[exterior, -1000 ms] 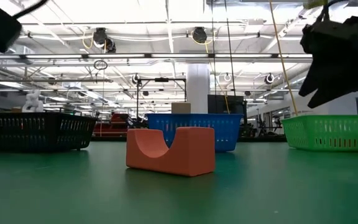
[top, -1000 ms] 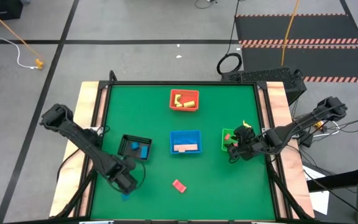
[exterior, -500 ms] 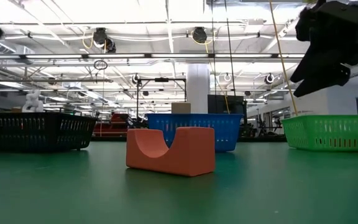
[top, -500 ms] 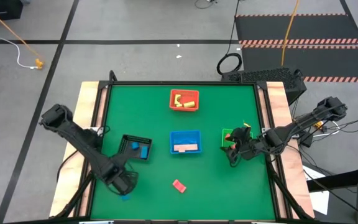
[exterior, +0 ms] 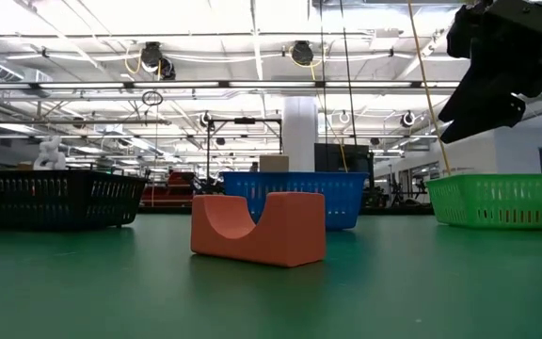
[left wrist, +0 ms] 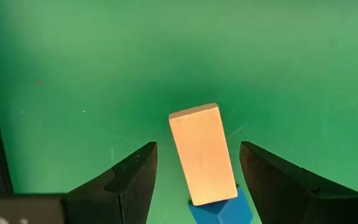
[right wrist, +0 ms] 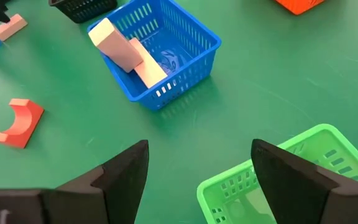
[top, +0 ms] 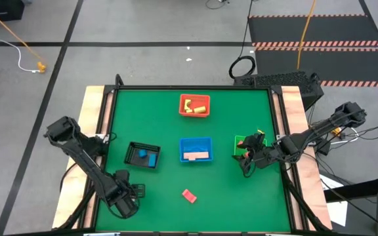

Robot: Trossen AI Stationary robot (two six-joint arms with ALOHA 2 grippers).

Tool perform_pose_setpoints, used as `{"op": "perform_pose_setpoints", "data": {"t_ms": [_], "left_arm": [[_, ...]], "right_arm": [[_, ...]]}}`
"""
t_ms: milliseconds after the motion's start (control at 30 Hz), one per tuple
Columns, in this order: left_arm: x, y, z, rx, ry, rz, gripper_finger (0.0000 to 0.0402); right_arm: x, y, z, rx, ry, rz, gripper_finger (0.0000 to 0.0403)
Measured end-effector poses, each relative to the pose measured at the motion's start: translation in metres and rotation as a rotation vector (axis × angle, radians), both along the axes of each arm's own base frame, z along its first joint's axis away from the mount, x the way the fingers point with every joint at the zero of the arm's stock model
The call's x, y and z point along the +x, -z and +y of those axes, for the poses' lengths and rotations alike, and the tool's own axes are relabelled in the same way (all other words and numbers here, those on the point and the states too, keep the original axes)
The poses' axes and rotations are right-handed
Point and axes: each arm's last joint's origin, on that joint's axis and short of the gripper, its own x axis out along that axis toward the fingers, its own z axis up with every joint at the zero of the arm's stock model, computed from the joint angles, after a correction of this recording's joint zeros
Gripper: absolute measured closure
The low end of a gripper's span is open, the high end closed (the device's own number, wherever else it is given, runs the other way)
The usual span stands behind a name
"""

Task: Sort & place blocks by color
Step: Put the brown block into the blue bin

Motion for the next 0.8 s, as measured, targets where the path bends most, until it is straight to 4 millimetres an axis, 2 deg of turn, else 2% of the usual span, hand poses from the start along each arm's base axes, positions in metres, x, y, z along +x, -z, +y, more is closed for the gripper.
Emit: {"op": "perform_pose_setpoints", "data": {"t_ms": [333, 433, 567, 700, 800], "left_arm": [[0.005, 0.018, -0.005, 0.029, 0.035, 0.028, 0.0175], [0.006, 0.022, -0.005, 0.042, 0.057, 0.042, 0.0203], [0.006, 0.025, -0.006, 0.045, 0.111, 0.048, 0.0275], [0.01, 0.023, -0.004, 0.029, 0.195, 0.036, 0.0276], [0.013, 0.012, 0.002, -0.001, 0.25, 0.007, 0.0276]], "right_arm": [[0.0, 0.0, 0.0, -0.008, -0.01, -0.003, 0.0128], [0.0, 0.0, 0.0, -0.008, -0.01, -0.003, 0.0128], [0.0, 0.0, 0.0, -0.008, -0.01, -0.003, 0.0128], [0.001, 0.0, 0.0, -0.007, -0.01, -0.003, 0.0128], [0.001, 0.0, 0.0, -0.007, -0.01, -0.005, 0.0128]]}}
